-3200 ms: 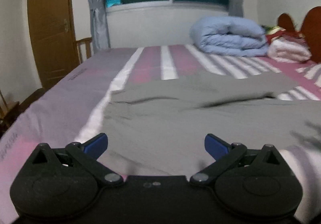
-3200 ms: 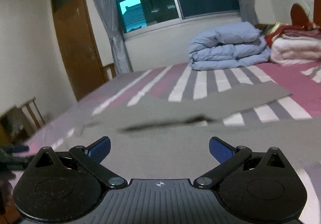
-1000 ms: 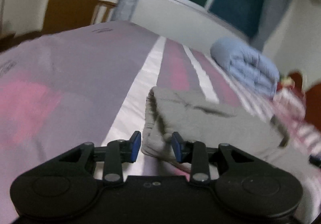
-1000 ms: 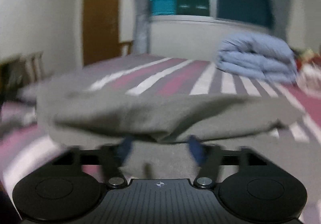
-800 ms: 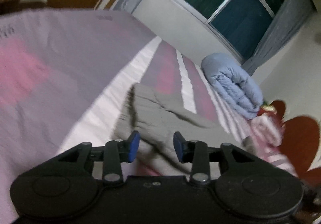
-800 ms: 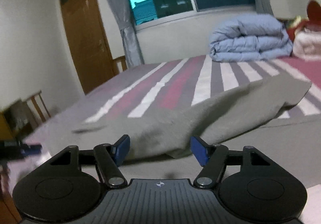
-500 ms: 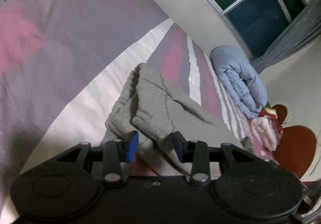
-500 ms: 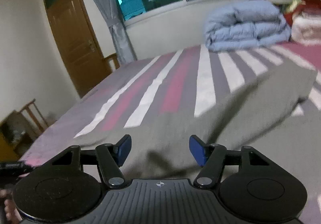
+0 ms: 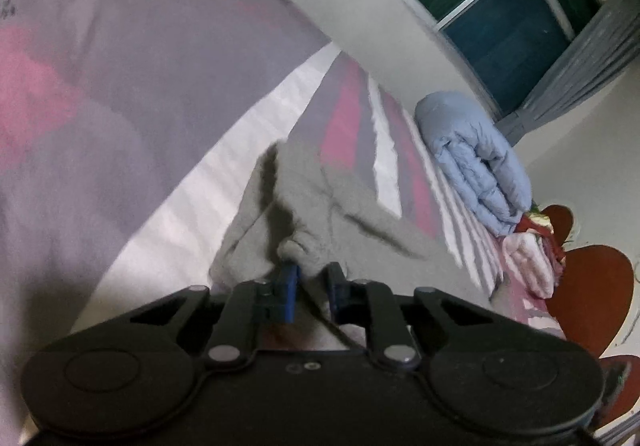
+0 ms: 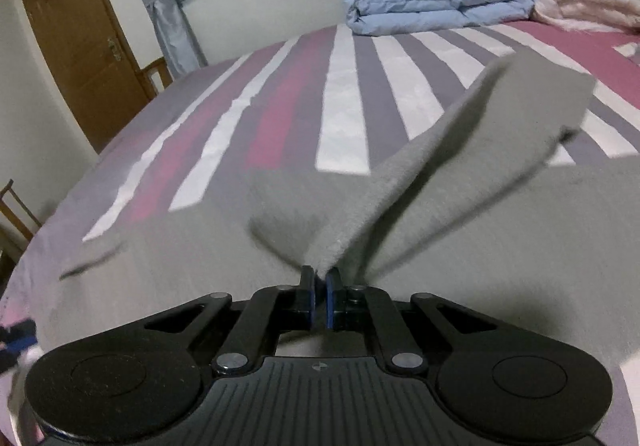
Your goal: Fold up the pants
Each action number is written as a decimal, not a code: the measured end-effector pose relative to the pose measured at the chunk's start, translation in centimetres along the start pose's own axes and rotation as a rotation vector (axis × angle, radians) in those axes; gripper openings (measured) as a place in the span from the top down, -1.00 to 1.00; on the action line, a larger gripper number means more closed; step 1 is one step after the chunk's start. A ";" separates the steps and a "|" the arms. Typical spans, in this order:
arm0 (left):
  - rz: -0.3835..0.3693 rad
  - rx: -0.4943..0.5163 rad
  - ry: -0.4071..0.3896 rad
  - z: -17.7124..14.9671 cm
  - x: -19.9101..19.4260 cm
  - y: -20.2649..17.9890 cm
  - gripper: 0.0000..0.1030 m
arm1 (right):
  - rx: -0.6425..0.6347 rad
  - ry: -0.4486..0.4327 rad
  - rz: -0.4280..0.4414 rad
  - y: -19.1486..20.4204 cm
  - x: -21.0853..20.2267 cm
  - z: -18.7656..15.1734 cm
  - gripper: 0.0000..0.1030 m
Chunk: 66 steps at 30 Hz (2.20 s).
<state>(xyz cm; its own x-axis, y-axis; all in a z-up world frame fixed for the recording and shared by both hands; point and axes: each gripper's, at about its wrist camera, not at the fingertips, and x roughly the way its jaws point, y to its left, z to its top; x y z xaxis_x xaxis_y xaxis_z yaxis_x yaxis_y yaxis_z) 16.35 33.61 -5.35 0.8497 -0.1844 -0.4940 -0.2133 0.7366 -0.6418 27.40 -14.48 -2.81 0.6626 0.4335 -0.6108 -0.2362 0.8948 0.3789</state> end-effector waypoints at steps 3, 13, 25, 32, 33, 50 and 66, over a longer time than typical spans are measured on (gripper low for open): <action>-0.032 0.058 -0.042 1.1 -1.0 -1.5 0.89 | -0.010 -0.102 0.058 0.4 -3.9 -0.8 0.93; 0.062 0.011 0.038 -1.1 -0.9 0.7 0.48 | 0.155 -0.023 0.092 -3.0 -4.0 -6.0 0.78; 0.062 -0.018 0.015 -0.6 1.3 -0.9 0.42 | 0.269 -0.029 0.084 -4.4 -2.8 -2.9 0.28; 0.049 0.001 -0.026 -0.4 0.7 -0.5 0.81 | 0.257 -0.006 0.122 -3.7 -1.8 -2.3 0.88; 0.036 0.012 -0.071 0.0 -0.1 -0.6 0.96 | 0.247 -0.038 0.145 -3.3 -2.4 -2.0 0.89; 0.159 0.137 -0.120 -1.4 -4.4 -2.4 0.73 | 0.298 -0.158 0.151 -7.6 -8.1 -3.9 0.26; 0.321 0.354 -0.039 -8.7 5.4 -9.6 0.62 | 0.465 -0.137 0.156 -16.3 -2.5 3.8 0.27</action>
<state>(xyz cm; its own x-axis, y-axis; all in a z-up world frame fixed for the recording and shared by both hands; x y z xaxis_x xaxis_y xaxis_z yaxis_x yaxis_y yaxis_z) 18.82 19.84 -6.96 0.7866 0.1082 -0.6079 -0.2963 0.9299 -0.2180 32.30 -30.52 -4.80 0.7393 0.5124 -0.4368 -0.0192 0.6645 0.7470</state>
